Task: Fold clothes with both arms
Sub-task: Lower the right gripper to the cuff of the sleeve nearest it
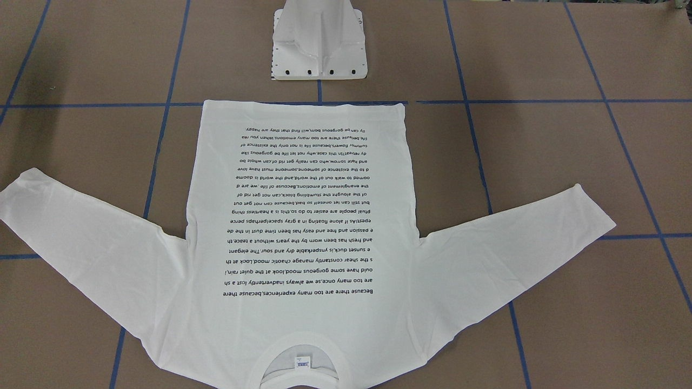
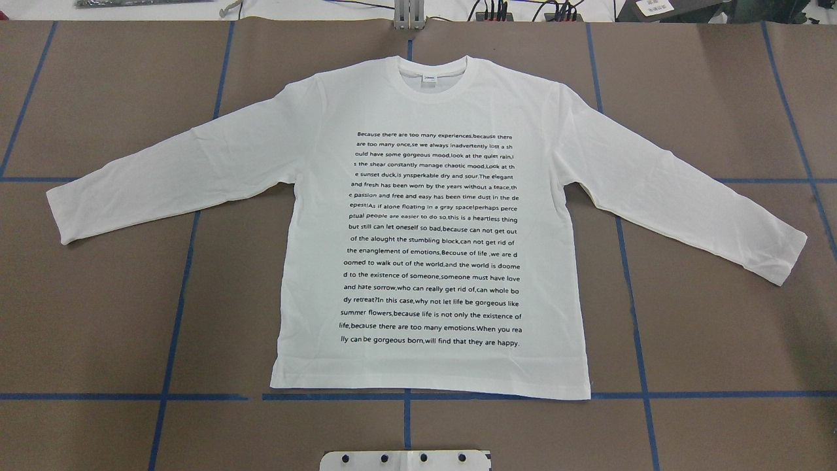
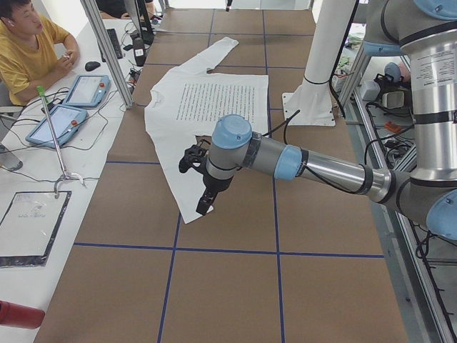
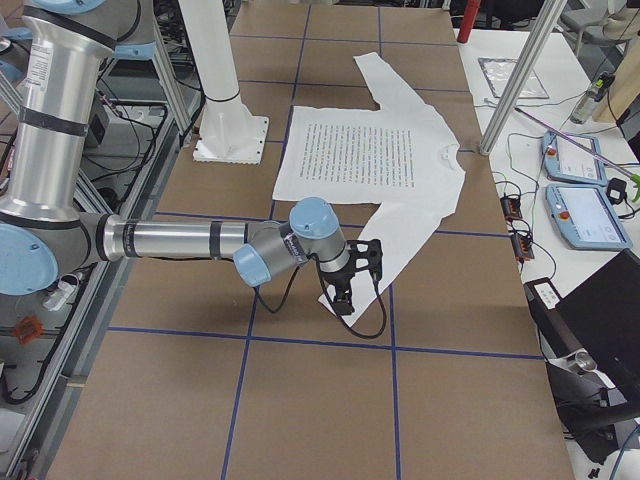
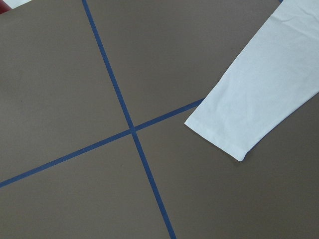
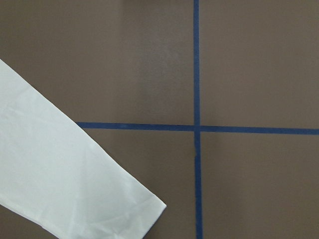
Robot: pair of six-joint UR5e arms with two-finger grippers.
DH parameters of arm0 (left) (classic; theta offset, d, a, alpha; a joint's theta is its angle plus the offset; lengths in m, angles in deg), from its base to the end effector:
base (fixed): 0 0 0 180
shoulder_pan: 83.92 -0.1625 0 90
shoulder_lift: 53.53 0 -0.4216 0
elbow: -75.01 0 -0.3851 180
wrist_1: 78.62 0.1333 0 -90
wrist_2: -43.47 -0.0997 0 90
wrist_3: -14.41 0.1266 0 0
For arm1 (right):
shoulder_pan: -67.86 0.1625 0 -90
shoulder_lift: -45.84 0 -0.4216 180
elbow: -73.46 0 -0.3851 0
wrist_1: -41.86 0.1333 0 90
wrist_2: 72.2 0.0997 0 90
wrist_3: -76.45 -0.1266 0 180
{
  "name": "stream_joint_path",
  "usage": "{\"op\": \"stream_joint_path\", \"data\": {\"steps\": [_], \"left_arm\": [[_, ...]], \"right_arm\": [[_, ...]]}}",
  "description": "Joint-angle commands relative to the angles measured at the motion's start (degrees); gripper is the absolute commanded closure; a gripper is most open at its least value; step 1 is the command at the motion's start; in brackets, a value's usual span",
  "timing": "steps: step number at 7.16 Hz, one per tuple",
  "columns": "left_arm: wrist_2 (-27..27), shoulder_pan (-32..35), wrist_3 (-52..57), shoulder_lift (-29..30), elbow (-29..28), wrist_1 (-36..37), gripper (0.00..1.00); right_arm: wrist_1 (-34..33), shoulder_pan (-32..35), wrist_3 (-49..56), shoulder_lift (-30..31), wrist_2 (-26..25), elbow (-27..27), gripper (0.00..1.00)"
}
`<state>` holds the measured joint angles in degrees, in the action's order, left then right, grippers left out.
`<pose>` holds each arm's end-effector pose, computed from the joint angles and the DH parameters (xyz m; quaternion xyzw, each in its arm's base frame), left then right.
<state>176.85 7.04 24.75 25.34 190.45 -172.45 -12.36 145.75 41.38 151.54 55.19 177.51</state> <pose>-0.0533 -0.4143 0.5374 0.1817 0.3488 0.1331 0.9097 -0.0308 -0.4125 0.6068 0.1321 -0.3921 0.0880 0.9061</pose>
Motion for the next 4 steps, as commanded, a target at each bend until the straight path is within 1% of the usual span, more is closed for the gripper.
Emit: {"op": "stream_joint_path", "data": {"steps": [1, 2, 3, 4], "left_arm": [[0.0, 0.0, 0.0, -0.1, -0.5, 0.0, 0.00], [0.2, 0.0, 0.0, -0.1, -0.5, 0.0, 0.00], [0.2, 0.0, 0.0, -0.2, -0.5, 0.0, 0.00], [0.3, 0.0, 0.1, -0.6, -0.5, 0.0, 0.00]], "right_arm": [[8.9, -11.8, -19.0, 1.0, -7.7, -0.2, 0.00], [11.0, -17.9, -28.0, 1.0, -15.1, -0.4, 0.02], [12.6, -22.1, -31.3, 1.0, -20.2, -2.6, 0.02], [17.9, -24.4, -31.6, 0.7, -23.1, -6.8, 0.04]]}}
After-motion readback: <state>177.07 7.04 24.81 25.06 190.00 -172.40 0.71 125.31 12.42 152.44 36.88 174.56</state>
